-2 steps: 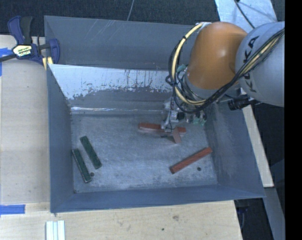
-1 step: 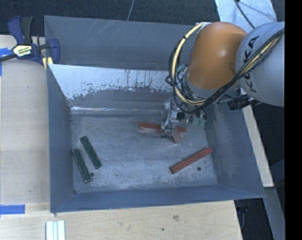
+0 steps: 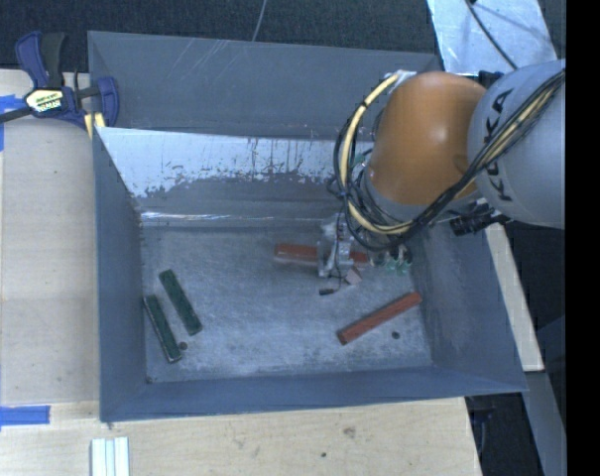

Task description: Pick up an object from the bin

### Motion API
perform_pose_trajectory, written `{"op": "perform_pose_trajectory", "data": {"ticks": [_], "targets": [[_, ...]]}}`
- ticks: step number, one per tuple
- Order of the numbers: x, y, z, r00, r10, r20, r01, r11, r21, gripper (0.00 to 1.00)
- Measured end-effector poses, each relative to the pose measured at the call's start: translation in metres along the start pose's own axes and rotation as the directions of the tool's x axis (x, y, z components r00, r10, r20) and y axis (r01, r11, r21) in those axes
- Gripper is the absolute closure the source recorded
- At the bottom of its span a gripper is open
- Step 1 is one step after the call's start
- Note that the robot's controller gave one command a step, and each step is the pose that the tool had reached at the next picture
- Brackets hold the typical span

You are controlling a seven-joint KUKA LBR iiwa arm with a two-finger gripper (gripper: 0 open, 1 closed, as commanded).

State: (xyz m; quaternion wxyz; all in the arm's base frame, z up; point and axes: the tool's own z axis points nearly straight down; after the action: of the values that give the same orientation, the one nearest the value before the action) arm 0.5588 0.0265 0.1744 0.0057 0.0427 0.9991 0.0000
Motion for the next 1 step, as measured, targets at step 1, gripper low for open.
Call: {"op": "perform_pose_trajectory", "data": {"ticks": [1], "targets": [[-0.0271, 0.0680, -0.0069, 0.963, 0.268, -0.008, -0.268, 0.963, 0.002, 1.00]]}}
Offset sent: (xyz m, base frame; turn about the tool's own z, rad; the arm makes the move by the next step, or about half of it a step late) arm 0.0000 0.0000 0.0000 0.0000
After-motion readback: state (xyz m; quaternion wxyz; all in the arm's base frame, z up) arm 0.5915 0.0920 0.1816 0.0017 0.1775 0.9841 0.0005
